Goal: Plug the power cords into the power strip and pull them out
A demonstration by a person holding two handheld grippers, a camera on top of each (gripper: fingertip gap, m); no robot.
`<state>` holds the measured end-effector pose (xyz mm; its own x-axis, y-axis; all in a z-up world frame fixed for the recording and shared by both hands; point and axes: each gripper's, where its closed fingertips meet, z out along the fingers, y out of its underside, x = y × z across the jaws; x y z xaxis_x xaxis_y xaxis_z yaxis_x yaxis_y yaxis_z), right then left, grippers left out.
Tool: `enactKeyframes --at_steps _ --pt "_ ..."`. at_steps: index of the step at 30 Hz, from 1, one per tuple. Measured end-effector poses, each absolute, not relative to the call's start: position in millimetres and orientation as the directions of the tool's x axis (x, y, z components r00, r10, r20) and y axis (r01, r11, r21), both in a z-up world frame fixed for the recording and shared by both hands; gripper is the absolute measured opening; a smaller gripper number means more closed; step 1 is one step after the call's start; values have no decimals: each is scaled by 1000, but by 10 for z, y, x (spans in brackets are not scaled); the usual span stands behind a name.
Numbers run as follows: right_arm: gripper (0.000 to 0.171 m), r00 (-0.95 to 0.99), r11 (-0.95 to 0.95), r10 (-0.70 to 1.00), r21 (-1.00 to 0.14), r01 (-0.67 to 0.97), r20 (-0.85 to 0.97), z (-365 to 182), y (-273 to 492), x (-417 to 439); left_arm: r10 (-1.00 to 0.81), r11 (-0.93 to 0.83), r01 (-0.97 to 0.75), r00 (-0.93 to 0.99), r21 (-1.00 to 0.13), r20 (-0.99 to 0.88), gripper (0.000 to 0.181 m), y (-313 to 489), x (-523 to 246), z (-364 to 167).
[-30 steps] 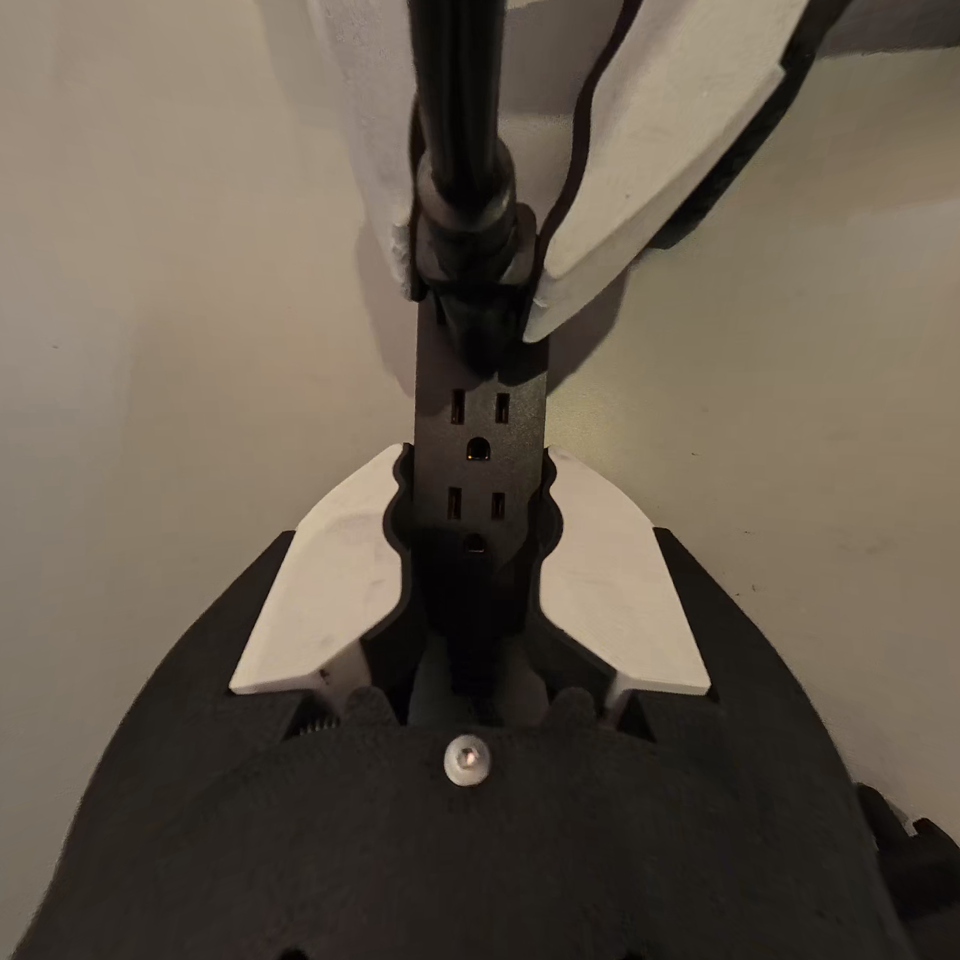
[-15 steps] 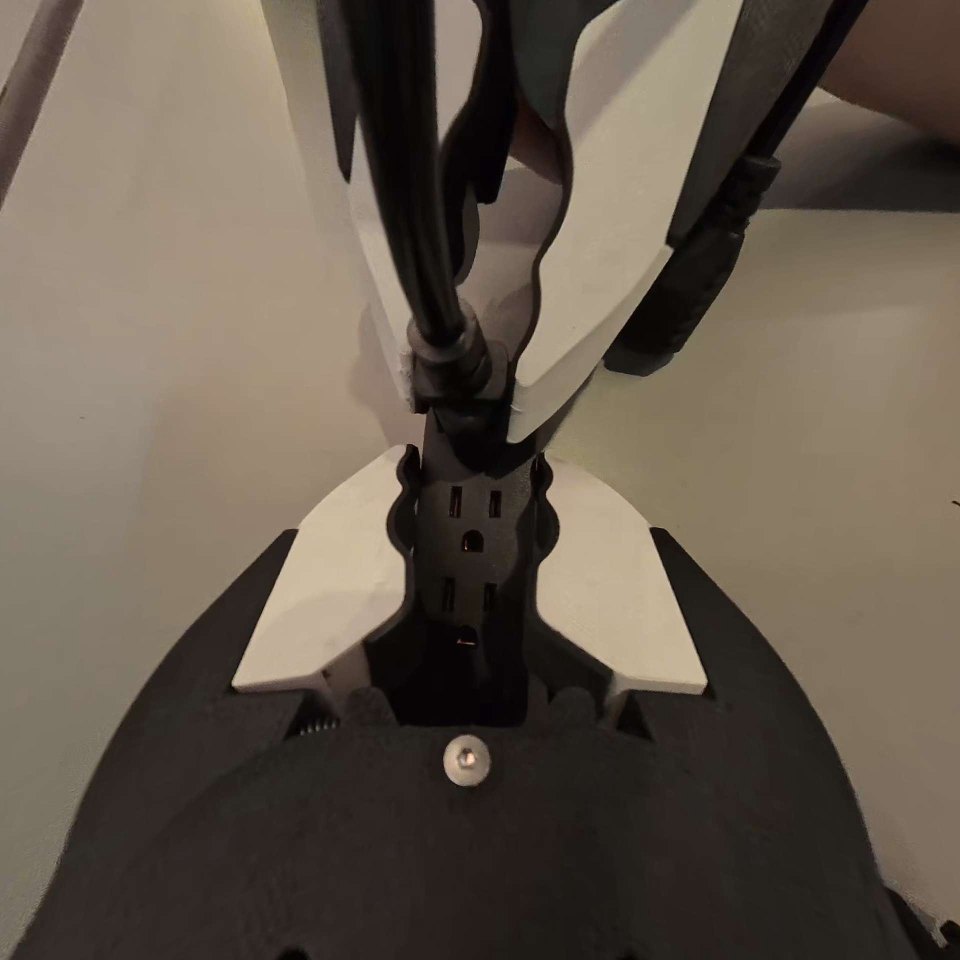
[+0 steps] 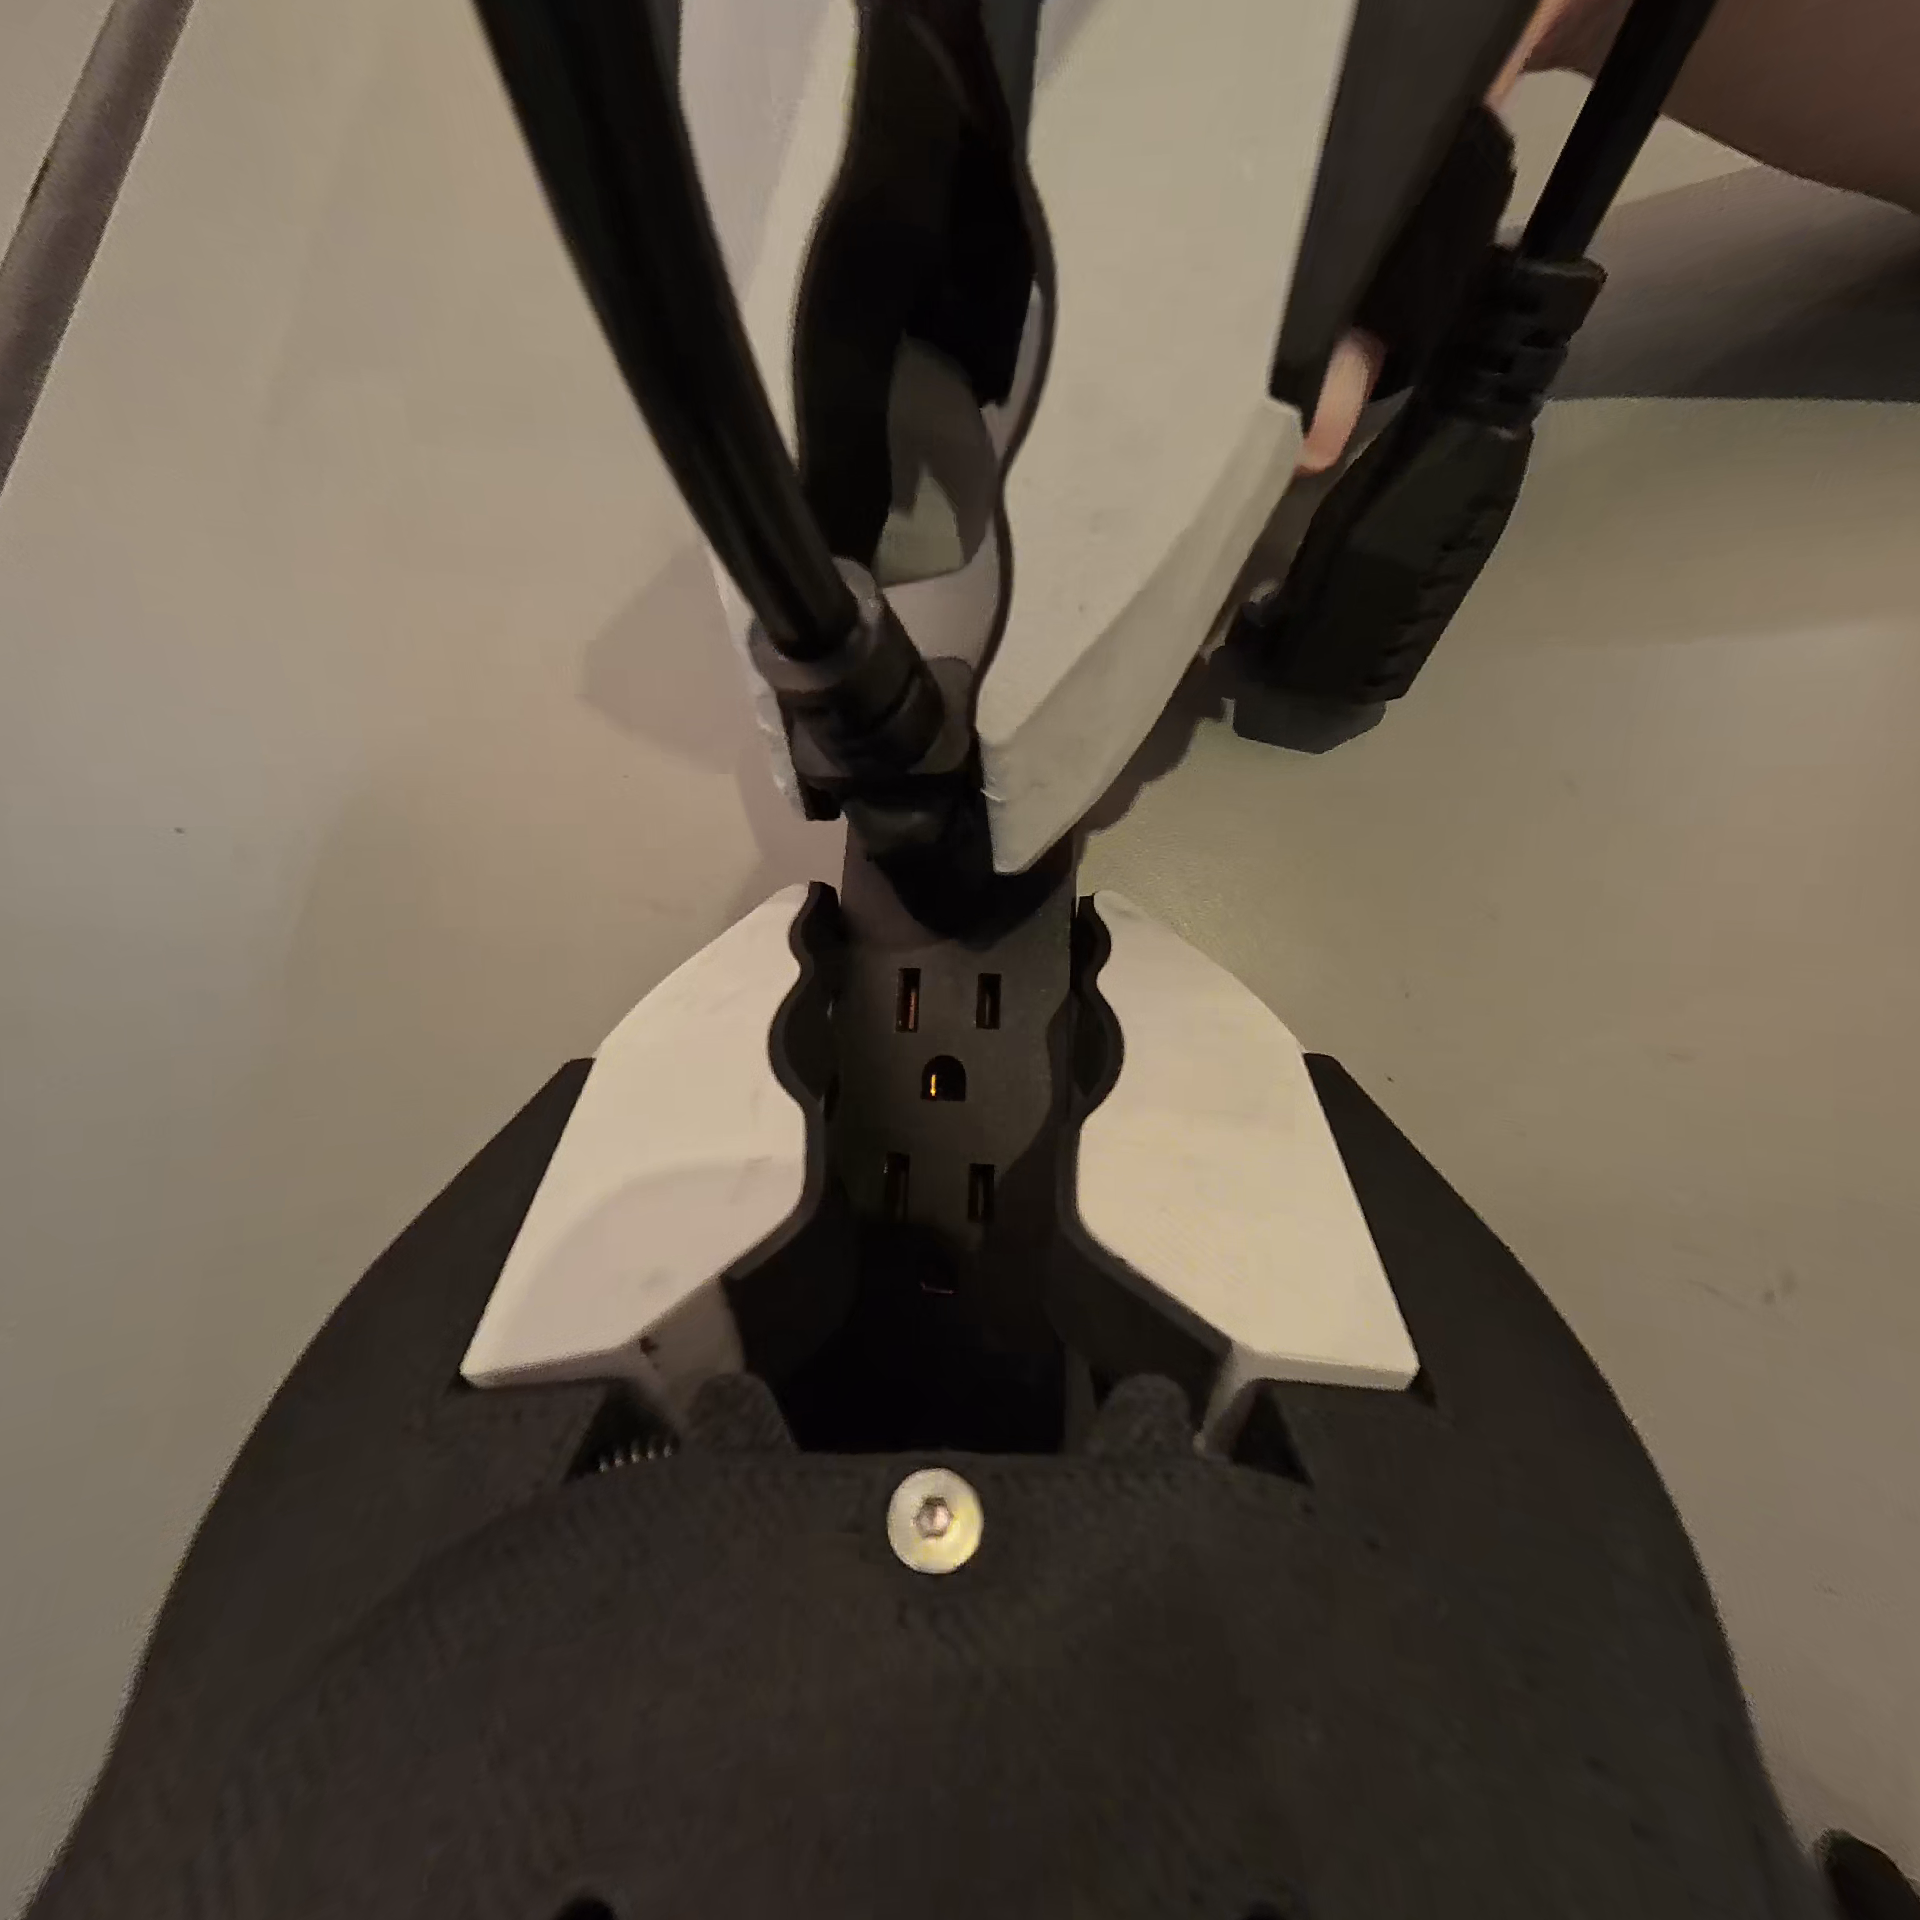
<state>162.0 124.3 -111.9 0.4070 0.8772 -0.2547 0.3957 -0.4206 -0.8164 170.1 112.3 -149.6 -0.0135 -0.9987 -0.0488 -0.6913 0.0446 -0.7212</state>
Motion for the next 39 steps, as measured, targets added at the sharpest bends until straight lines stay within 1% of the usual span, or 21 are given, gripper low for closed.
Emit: enactKeyframes --at_steps 2,5,7,8,11,14,16,19,23,25,27,29,31,33,36,37,39 --pt "24 375 -267 923 -838 476 -81 -1123 1202 1626 -996 81 -691 -35 -718 -79 44 1103 1706 -1511" --pt "23 357 -153 934 -866 476 31 -1112 1182 1638 -996 77 -690 -30 -719 -78 44 1106 1727 -1520" --pt "23 346 -102 935 -880 465 74 -1107 1166 1640 -996 82 -686 -37 -723 -78 43 1100 1728 -1520" --pt "24 347 -105 936 -889 446 63 -1104 1162 1644 -996 86 -686 -38 -723 -82 44 1099 1729 -1520" --pt "24 329 -162 943 -924 347 -42 -1093 1149 1701 -996 84 -680 -41 -729 -76 44 1082 1751 -1515" --pt "24 323 -189 944 -922 338 -76 -1095 1140 1729 -997 78 -681 -40 -728 -70 44 1070 1778 -1515" --pt "24 324 -185 944 -907 378 -58 -1097 1133 1718 -997 82 -680 -47 -728 -69 44 1062 1777 -1515" --pt "23 330 -170 944 -855 489 1 -1112 1127 1693 -994 108 -690 -49 -716 -103 44 1060 1785 -1524" --pt "23 335 -183 942 -840 511 -1 -1115 1127 1694 -993 112 -686 -52 -719 -106 44 1058 1784 -1524" --pt "23 321 -208 945 -864 458 -57 -1112 1121 1720 -994 105 -682 -51 -723 -97 44 1045 1788 -1522" --pt "24 306 -266 939 -896 356 -157 -1102 1112 1758 -995 95 -680 -53 -727 -81 44 1030 1804 -1518" --pt "25 290 -286 937 -906 311 -196 -1099 1105 1770 -995 95 -679 -54 -728 -80 44 1025 1815 -1517" --pt "25 295 -279 938 -905 321 -184 -1094 1107 1765 -996 93 -677 -55 -730 -75 43 1024 1815 -1515" --pt "23 308 -226 946 -888 400 -102 -1095 1101 1741 -995 101 -678 -64 -728 -78 44 1017 1816 -1519" --pt "22 325 -218 944 -853 475 -60 -1099 1098 1723 -994 112 -679 -67 -726 -90 44 1013 1817 -1521" --pt "22 325 -224 943 -856 466 -70 -1100 1099 1726 -994 109 -678 -65 -727 -88 44 1014 1817 -1520" --pt "23 312 -253 941 -885 391 -131 -1097 1106 1751 -995 102 -678 -59 -728 -84 44 1016 1814 -1517"
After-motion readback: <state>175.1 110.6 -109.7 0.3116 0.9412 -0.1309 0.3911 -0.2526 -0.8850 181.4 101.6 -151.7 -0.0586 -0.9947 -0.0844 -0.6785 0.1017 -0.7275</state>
